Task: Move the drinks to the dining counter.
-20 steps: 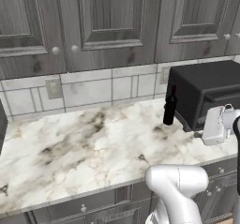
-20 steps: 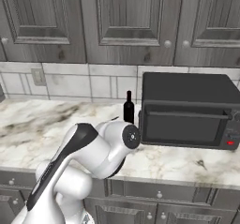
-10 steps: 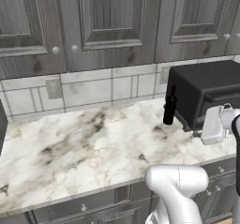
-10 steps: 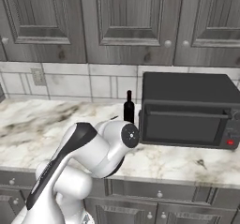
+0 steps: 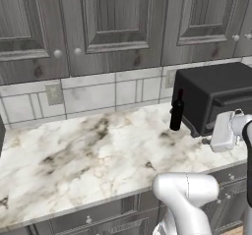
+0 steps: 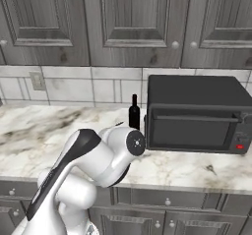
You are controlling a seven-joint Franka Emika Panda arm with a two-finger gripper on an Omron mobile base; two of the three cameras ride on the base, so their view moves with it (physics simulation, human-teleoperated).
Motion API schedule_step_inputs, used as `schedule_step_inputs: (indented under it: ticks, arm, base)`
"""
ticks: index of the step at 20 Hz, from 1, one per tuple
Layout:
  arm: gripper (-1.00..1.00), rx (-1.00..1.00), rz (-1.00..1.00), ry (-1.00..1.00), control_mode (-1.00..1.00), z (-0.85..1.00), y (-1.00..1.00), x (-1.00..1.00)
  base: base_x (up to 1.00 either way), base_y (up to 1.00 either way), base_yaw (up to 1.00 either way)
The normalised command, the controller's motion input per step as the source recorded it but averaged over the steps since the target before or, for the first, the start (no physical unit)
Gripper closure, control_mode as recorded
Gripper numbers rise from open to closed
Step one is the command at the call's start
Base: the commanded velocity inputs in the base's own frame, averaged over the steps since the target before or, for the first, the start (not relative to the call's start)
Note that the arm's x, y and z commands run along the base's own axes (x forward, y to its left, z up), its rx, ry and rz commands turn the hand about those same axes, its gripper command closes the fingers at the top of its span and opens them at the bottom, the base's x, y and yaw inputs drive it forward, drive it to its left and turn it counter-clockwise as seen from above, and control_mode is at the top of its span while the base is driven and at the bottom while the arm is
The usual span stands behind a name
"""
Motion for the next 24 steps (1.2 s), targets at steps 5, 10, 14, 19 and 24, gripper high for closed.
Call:
schedule_step_inputs:
  ticks: [5, 10, 14, 19, 24]
  arm:
    - [-1.00, 0.00, 0.00, 0.00, 1.00, 0.00, 0.00, 0.00]
    - [-1.00, 0.00, 0.00, 0.06, -1.00, 0.00, 0.01, 0.31]
    - [-1.00, 0.00, 0.00, 0.06, -1.00, 0.00, 0.03, 0.36]
    - [-1.00, -0.01, -0.07, 0.03, -1.00, 0.00, 0.24, 0.12]
    - [-1.00, 0.00, -0.23, 0.00, -1.00, 0.00, 0.17, 0.00]
  base:
    - [0.40, 0.04, 0.00]
    - [0.08, 0.00, 0.00]
    - [0.00, 0.00, 0.00]
    - [0.00, 0.00, 0.00]
    - [0.00, 0.00, 0.00]
